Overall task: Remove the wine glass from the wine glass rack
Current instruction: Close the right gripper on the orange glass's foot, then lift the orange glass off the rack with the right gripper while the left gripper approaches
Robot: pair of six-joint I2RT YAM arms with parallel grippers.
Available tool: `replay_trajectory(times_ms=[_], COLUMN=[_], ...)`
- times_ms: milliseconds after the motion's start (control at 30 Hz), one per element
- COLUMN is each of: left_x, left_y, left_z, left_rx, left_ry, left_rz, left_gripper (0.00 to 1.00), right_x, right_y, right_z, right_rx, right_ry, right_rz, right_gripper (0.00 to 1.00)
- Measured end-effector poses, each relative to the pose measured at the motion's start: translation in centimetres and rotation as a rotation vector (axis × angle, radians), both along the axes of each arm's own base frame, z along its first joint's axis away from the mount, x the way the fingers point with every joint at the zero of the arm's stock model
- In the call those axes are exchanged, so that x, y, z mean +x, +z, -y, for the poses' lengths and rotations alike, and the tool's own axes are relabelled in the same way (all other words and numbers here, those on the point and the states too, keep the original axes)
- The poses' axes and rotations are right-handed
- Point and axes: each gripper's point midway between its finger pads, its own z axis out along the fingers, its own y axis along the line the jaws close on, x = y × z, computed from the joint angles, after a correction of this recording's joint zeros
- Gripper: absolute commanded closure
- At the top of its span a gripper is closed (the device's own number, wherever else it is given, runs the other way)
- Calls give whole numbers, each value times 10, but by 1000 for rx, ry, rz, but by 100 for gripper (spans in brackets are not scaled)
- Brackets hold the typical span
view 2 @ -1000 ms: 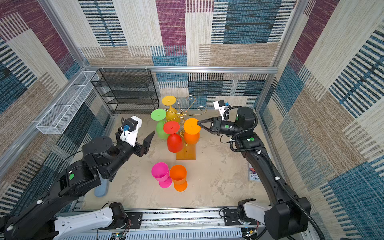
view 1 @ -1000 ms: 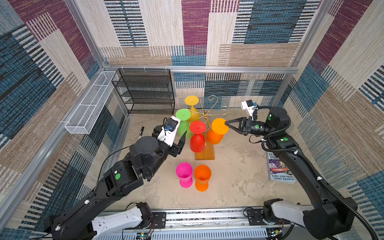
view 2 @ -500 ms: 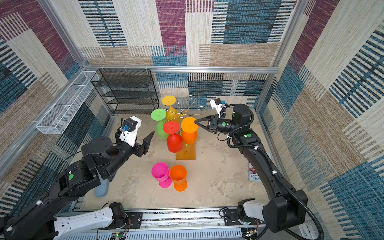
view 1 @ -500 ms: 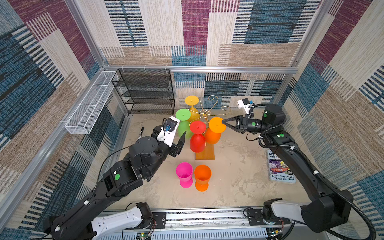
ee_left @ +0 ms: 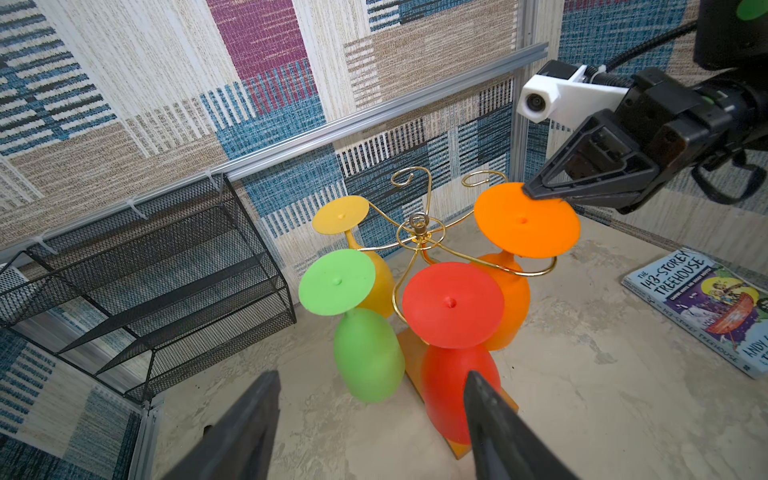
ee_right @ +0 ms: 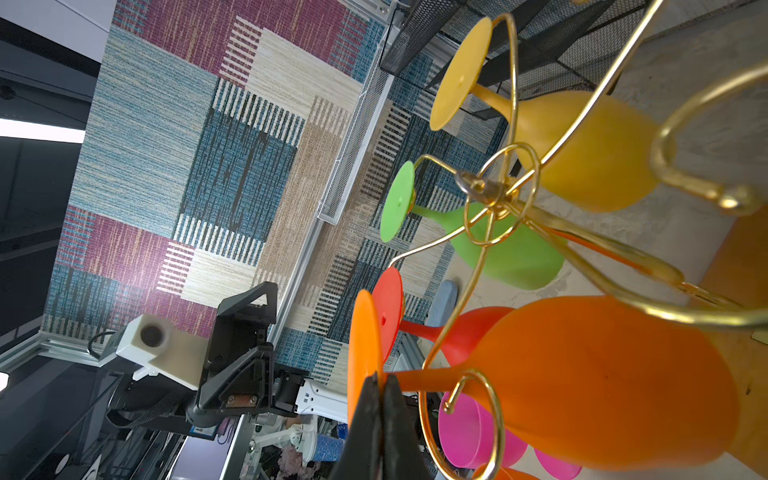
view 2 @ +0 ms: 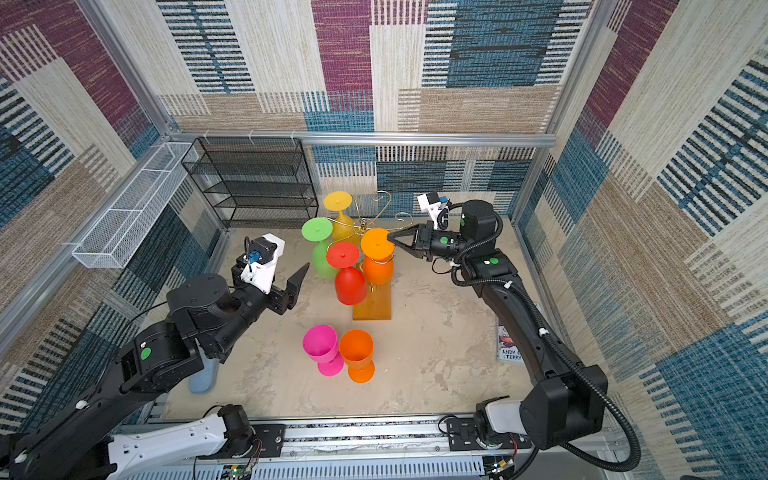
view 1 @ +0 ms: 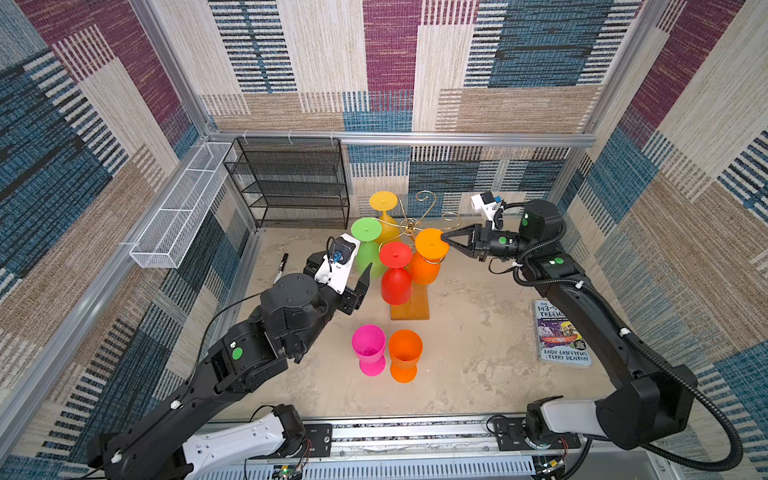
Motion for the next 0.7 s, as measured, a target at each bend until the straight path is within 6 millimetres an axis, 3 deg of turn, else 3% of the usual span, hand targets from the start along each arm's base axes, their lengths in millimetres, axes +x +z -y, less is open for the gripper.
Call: replay_trajectory(times_ms=[700], left_x=[3], left_y=[-7], left_z=[-3], left_rx=[7], left_ry=[5], left_rz=[-10], left_gripper=[28], right_x=[21], right_y=[-7], right_z=[4], right_rx=[-29], right_ry=[-93], right_rz=[-85], right_gripper=[100])
